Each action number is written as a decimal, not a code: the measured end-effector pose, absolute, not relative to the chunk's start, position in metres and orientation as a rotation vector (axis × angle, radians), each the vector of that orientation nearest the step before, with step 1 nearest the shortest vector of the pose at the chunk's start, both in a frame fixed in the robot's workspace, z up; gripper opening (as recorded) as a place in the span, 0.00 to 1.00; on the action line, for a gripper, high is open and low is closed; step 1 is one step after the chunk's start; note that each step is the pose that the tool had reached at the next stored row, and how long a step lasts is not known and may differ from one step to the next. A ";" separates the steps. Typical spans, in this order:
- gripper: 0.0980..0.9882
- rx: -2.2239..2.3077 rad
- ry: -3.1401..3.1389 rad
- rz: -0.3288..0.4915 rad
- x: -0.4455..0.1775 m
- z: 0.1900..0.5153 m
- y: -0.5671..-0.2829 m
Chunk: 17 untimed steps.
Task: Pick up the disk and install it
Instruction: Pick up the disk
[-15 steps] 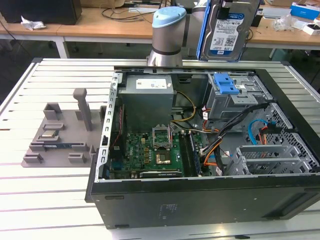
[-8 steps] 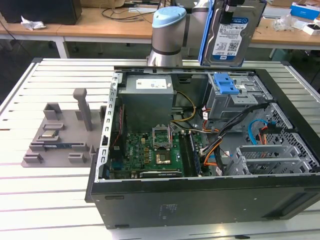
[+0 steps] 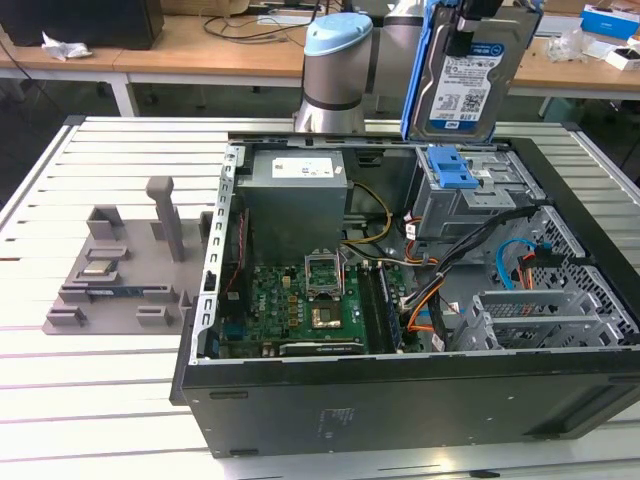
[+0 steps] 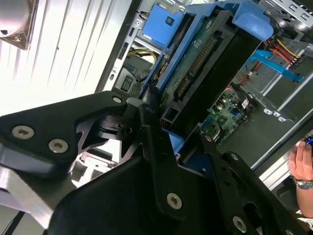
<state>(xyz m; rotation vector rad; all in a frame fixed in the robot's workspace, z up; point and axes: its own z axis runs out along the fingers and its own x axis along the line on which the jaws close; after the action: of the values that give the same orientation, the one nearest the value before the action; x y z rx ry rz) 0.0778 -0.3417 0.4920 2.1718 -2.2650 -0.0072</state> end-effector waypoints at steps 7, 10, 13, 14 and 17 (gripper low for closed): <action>0.30 2.170 -2.263 -0.003 0.078 0.492 -0.356; 0.30 2.169 -2.262 -0.001 0.078 0.492 -0.361; 0.30 2.168 -2.261 0.002 0.078 0.491 -0.364; 0.30 2.167 -2.260 0.003 0.078 0.491 -0.367; 0.30 2.166 -2.260 0.005 0.078 0.491 -0.368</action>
<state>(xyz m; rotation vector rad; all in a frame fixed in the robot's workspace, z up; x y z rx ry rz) 0.0778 -0.3683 0.4912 2.1665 -2.2595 0.0054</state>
